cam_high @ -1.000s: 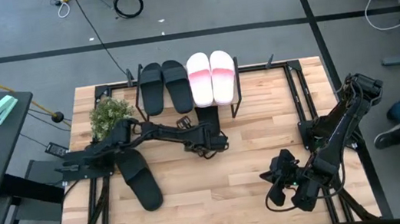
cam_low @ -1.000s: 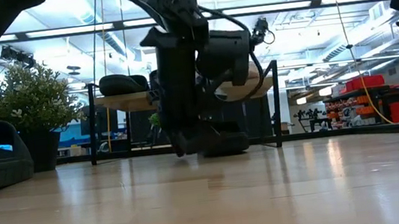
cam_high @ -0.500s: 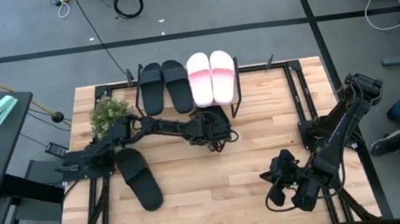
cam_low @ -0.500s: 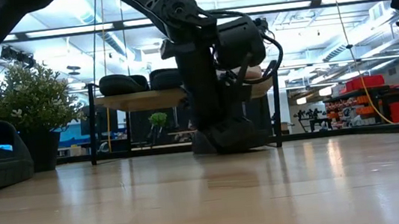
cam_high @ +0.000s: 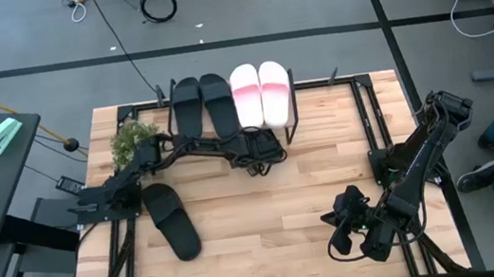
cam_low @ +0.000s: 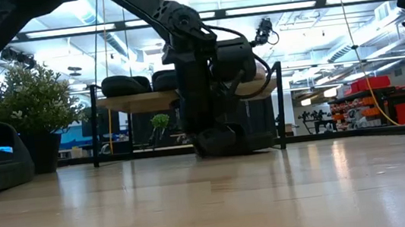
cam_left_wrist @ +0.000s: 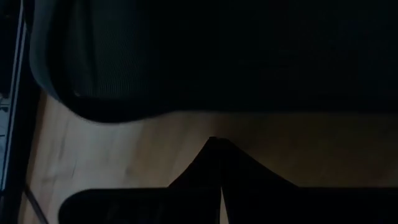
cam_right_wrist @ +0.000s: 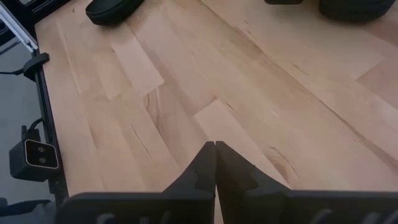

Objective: Pick and place slides into the shelf
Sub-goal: Put the right black slide under the shelf

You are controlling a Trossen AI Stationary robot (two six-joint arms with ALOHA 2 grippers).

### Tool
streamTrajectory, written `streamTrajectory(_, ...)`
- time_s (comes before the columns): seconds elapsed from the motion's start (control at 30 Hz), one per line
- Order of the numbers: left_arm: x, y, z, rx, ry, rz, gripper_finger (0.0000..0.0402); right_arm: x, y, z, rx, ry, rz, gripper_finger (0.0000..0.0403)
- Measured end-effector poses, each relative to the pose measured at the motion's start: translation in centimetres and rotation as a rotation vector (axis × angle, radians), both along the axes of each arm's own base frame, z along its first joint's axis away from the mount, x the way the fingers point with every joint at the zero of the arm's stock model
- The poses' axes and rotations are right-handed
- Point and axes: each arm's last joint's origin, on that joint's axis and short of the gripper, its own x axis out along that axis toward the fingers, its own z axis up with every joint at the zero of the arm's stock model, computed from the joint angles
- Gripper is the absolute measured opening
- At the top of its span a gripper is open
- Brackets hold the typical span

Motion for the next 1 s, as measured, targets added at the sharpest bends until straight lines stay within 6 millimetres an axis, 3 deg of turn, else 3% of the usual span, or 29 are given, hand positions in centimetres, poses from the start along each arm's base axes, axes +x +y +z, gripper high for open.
streamTrajectory(0.23, 1.0, 1.3, 0.2, -0.005, -0.108, -0.019, 0.0002, 0.0, 0.0, 0.0, -0.001, 0.0, 0.0, 0.0008)
streamTrajectory(0.37, 2.1, 1.2, 0.4, -0.064, -0.206, -0.087, 0.0002, 0.0, 0.0, 0.0, 0.0, 0.0, 0.001, 0.0008)
streamTrajectory(0.6, 2.3, -0.2, 0.4, -0.076, -0.194, -0.127, 0.0002, 0.0, 0.0, 0.0, 0.0, -0.001, 0.0, 0.0008)
streamTrajectory(0.83, 1.1, -4.0, 1.2, -0.108, -0.056, -0.196, 0.0002, 0.3, 0.3, 0.0, 0.003, -0.043, -0.013, 0.0004)
streamTrajectory(1.0, -0.6, -8.3, 4.9, -0.113, -0.025, -0.268, 0.0002, 1.6, 1.0, -1.1, -0.058, -0.077, 0.003, 0.0003)
